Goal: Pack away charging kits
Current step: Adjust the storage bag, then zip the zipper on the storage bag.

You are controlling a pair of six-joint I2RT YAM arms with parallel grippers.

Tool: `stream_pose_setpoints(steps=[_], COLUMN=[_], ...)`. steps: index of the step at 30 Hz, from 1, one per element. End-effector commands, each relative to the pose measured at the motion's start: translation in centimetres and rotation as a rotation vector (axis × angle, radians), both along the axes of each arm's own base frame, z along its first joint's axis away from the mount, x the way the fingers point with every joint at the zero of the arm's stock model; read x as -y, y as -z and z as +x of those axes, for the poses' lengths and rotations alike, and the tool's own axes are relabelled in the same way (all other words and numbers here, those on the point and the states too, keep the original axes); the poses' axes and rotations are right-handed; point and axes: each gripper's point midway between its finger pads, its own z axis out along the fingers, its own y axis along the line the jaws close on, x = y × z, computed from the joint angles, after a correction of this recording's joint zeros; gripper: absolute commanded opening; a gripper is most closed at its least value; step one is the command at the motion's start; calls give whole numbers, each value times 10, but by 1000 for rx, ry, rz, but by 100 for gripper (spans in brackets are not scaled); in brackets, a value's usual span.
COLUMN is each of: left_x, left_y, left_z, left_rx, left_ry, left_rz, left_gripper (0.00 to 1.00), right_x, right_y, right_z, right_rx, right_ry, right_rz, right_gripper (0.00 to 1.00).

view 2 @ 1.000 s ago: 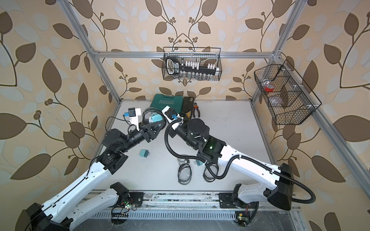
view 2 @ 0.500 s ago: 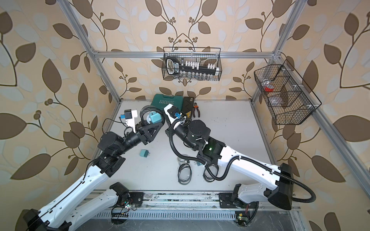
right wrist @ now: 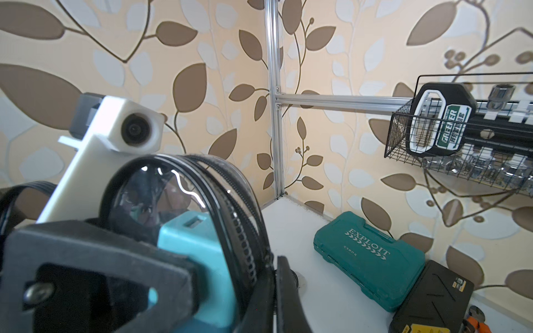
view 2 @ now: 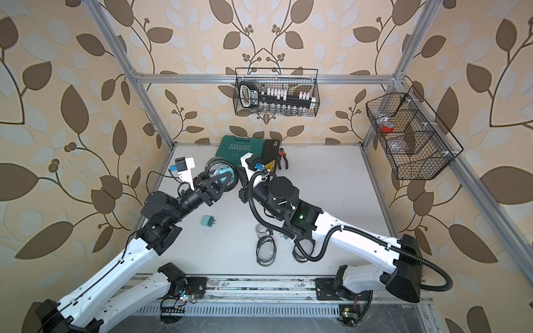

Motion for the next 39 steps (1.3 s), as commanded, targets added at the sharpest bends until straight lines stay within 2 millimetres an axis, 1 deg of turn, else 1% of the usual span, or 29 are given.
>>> stream_pose_setpoints(steps=[1, 6, 7, 8, 11, 13, 14, 16, 18, 19, 21, 24, 28, 31, 35, 39], left_x=[-1, 3, 5, 7, 15, 20, 21, 23, 26, 28, 33, 38, 46, 51, 57, 63], left_y=[-19, -18, -17, -15, -7, 5, 11, 27, 40, 45, 54, 63, 76, 88, 106, 120], left_z=[-4, -2, -2, -3, -5, -6, -4, 0, 1, 0, -3, -5, -8, -5, 5, 15], left_rx=[67, 43, 35, 26, -20, -75, -103, -168, -209, -223, -237, -242, -259, -288, -348, -398], left_ry=[-3, 12, 22, 32, 77, 99, 102, 99, 114, 131, 171, 215, 277, 310, 322, 336], left_rz=[-36, -8, 8, 25, 98, 170, 201, 271, 328, 352, 389, 415, 450, 480, 525, 553], left_gripper=[34, 7, 3, 1, 0, 0, 0, 0, 0, 0, 0, 0, 0, 0, 0, 0], right_x=[-1, -1, 2, 4, 16, 27, 28, 24, 16, 17, 20, 35, 55, 64, 64, 67], right_y=[-4, -2, -2, -3, -6, -11, -12, -11, -3, -3, -2, -4, -11, -13, -5, -3], right_z=[-3, 1, 5, 9, 20, 23, 21, 9, -5, -4, 2, 27, 50, 56, 56, 59], right_rx=[-27, -12, -1, 11, 72, 151, 192, 295, 385, 404, 406, 379, 383, 407, 477, 544], right_ry=[-18, 1, 13, 10, 7, 40, 33, -51, -143, -137, -125, -60, -40, -52, -60, -58], right_rz=[62, 33, 19, 8, -49, -97, -128, -204, -285, -295, -331, -362, -359, -377, -467, -535], right_gripper=[0, 0, 0, 0, 0, 0, 0, 0, 0, 0, 0, 0, 0, 0, 0, 0])
